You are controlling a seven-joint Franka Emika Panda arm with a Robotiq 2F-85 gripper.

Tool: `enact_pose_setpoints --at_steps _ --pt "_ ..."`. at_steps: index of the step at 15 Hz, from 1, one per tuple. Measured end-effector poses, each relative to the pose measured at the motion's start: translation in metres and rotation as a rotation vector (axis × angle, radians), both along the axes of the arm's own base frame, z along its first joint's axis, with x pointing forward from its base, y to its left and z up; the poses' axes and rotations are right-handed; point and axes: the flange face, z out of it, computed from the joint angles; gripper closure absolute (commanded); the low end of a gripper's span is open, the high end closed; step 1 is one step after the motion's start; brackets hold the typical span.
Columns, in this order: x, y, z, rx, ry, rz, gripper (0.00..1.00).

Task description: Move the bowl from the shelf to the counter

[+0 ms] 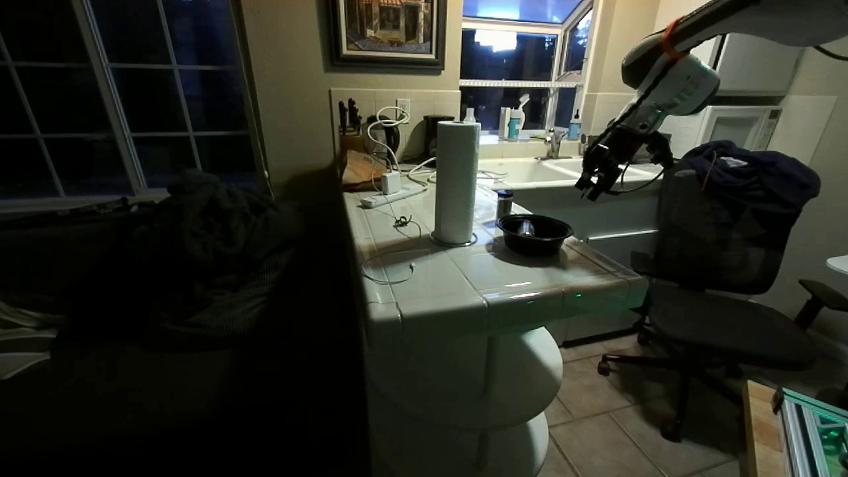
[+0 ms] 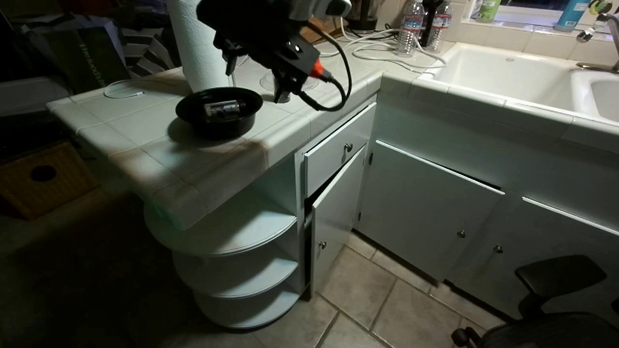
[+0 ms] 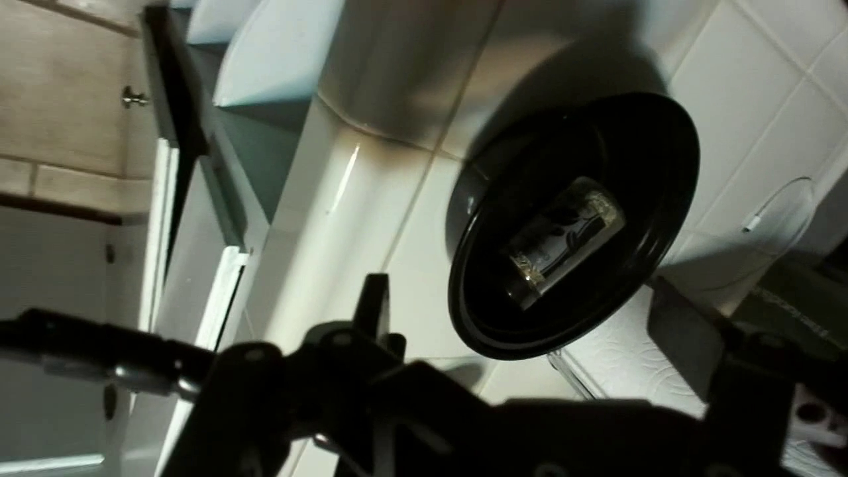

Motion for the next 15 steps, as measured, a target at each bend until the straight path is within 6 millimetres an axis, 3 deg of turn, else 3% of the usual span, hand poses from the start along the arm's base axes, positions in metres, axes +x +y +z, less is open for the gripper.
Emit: enact_pose_setpoints --at_steps 6,10,15 --pt "-0.025 0.062 0.067 -0.31 0.097 -0.029 0.0" --pt "-0.049 0.103 0.102 -0.398 0.171 -0.077 0.0" --pt "-0.06 0.111 0.106 -0.403 0.173 -0.086 0.0"
